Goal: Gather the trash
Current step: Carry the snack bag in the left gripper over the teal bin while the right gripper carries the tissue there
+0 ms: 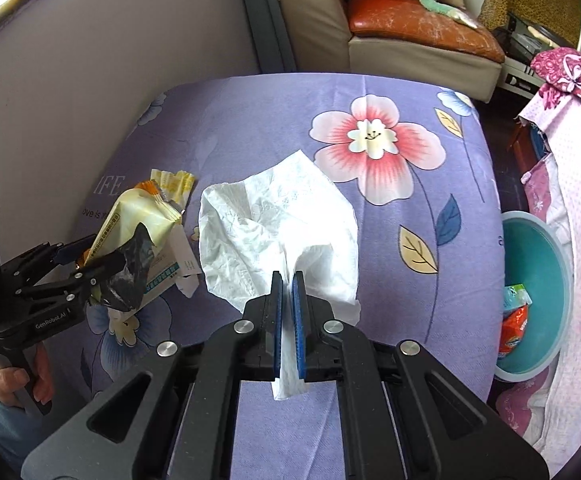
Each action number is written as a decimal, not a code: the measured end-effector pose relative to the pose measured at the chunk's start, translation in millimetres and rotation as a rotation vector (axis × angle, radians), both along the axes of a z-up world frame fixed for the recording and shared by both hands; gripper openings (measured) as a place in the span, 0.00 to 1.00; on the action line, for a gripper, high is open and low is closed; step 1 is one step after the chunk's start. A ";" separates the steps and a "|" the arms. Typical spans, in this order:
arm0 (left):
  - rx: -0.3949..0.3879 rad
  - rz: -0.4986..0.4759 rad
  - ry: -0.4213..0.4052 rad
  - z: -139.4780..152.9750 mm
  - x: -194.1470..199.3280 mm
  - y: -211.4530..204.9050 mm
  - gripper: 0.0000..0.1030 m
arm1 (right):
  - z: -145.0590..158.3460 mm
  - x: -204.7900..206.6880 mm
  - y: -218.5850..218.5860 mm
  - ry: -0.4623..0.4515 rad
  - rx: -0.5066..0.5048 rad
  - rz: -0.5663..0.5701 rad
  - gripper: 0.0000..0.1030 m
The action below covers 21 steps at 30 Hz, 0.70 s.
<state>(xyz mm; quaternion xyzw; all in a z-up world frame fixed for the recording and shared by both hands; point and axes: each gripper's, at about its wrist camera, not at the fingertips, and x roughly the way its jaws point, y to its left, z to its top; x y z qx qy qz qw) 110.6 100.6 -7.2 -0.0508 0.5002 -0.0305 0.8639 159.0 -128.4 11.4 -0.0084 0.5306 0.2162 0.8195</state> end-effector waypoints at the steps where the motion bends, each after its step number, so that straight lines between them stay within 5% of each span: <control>1: 0.002 -0.016 0.000 -0.4 3.7 -9.2 0.57 | 1.5 -0.8 -7.2 -0.005 0.004 -0.012 0.05; 21: 0.060 -0.262 0.009 3.1 46.9 -184.3 0.58 | 12.3 -9.6 -158.7 -0.079 0.083 -0.251 0.05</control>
